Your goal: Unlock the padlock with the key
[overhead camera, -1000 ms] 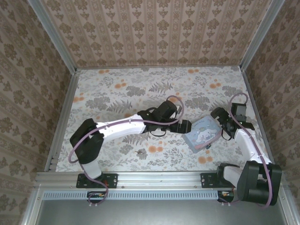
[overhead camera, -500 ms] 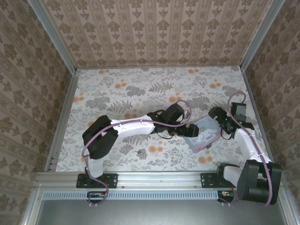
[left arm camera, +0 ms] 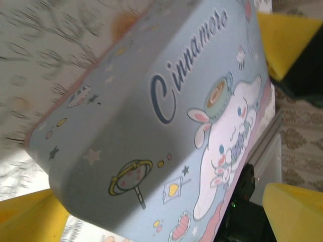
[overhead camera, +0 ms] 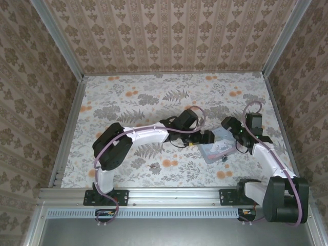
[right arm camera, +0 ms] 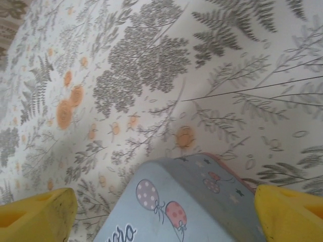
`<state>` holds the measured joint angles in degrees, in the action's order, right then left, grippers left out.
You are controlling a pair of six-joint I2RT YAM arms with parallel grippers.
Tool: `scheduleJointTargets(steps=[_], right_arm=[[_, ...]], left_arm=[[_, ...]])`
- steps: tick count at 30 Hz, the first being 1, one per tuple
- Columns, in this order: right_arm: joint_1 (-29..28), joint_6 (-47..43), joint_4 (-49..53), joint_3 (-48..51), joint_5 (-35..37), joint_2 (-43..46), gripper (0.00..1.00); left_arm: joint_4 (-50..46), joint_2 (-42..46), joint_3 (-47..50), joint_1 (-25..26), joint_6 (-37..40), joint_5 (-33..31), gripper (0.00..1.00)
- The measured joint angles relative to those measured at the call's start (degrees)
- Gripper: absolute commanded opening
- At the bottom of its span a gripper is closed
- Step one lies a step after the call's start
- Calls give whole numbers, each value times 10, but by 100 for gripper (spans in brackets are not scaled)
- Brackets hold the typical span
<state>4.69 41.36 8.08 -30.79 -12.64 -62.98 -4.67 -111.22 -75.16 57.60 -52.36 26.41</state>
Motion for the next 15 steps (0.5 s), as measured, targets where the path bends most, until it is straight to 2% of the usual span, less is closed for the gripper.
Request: scheduleJointTargets(steps=[8, 15], right_arm=[[-113, 82, -84, 4, 36, -44, 91], [-206, 132, -122, -51, 53, -171, 91]], left_arm=[[6, 18, 26, -73, 1, -24, 100], [14, 47, 60, -139, 23, -38, 100]])
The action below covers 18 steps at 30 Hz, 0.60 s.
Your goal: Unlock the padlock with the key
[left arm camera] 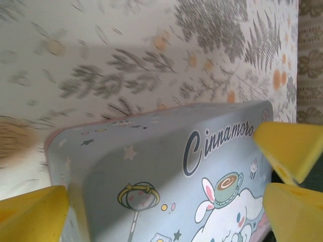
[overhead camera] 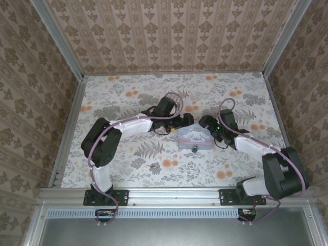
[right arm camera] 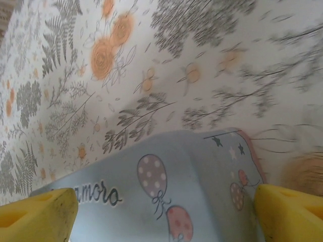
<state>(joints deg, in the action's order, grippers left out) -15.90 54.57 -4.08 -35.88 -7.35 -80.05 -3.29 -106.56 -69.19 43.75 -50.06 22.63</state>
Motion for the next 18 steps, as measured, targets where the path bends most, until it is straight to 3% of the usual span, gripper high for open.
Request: scheduleJointTargets(steps=[9, 18], right_arm=[[-58, 31, -43, -101, 5, -128, 91], [-60, 39, -47, -130, 5, -156, 100]], left_arm=[[11, 26, 40, -80, 23, -3, 100], [41, 30, 60, -96, 27, -2, 100]])
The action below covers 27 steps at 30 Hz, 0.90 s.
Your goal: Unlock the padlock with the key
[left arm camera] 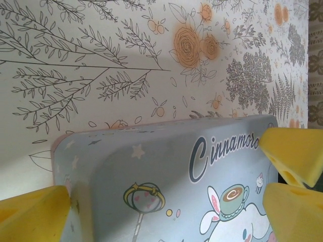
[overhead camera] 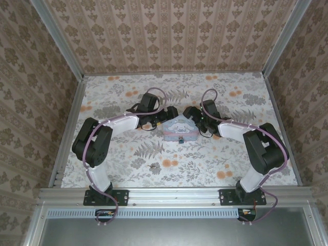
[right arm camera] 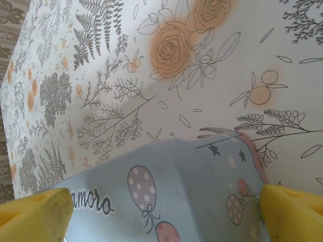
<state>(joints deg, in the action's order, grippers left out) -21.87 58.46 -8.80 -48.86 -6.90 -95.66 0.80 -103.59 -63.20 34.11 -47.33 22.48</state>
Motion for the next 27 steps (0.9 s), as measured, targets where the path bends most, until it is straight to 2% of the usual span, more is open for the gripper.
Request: scheduleJointTargets(steps=[4, 8, 13, 17, 22, 27], right_arm=[[7, -4, 5, 2, 0, 10, 100], [30, -30, 22, 12, 1, 57, 99], [48, -94, 48, 15, 0, 124, 98], [41, -160, 66, 15, -33, 164, 94], [-9, -245, 115, 8, -73, 190, 91], [-118, -318, 178, -24, -86, 173, 88]], left_arm=[[14, 7, 13, -9, 3, 7, 100], [15, 33, 23, -33, 9, 11, 100], [16, 74, 33, -67, 19, 13, 100], [15, 116, 55, -87, 21, 18, 100], [7, 181, 90, -126, 22, 19, 100], [-20, 233, 115, -169, 26, 17, 100]])
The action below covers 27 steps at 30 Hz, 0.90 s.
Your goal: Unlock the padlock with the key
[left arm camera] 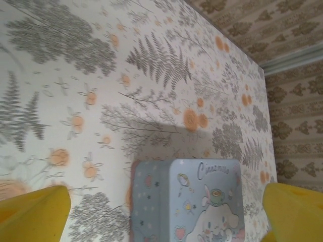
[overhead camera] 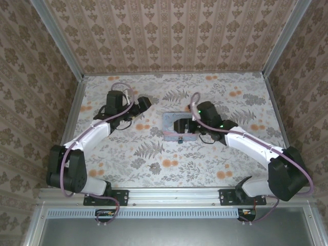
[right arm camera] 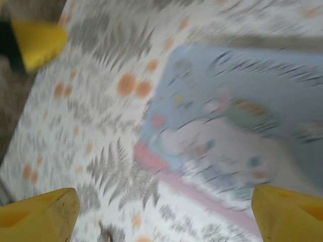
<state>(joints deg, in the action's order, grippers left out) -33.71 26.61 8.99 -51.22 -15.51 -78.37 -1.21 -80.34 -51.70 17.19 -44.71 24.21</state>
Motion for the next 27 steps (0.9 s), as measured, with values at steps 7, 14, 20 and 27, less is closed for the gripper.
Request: scheduleJointTargets(steps=[7, 14, 20, 27], right_arm=[[-147, -96, 60, -79, 10, -101, 80], [-223, -180, 117, -144, 20, -198, 72], [-254, -237, 160, -186, 38, -254, 68], [-275, -271, 193, -229, 66, -310, 58]], left_arm=[[-36, 46, 23, -75, 3, 0, 100], [-48, 65, 46, -126, -7, 8, 100], [-53, 71, 52, -149, -11, 23, 100], [-53, 81, 52, -168, -16, 33, 100]])
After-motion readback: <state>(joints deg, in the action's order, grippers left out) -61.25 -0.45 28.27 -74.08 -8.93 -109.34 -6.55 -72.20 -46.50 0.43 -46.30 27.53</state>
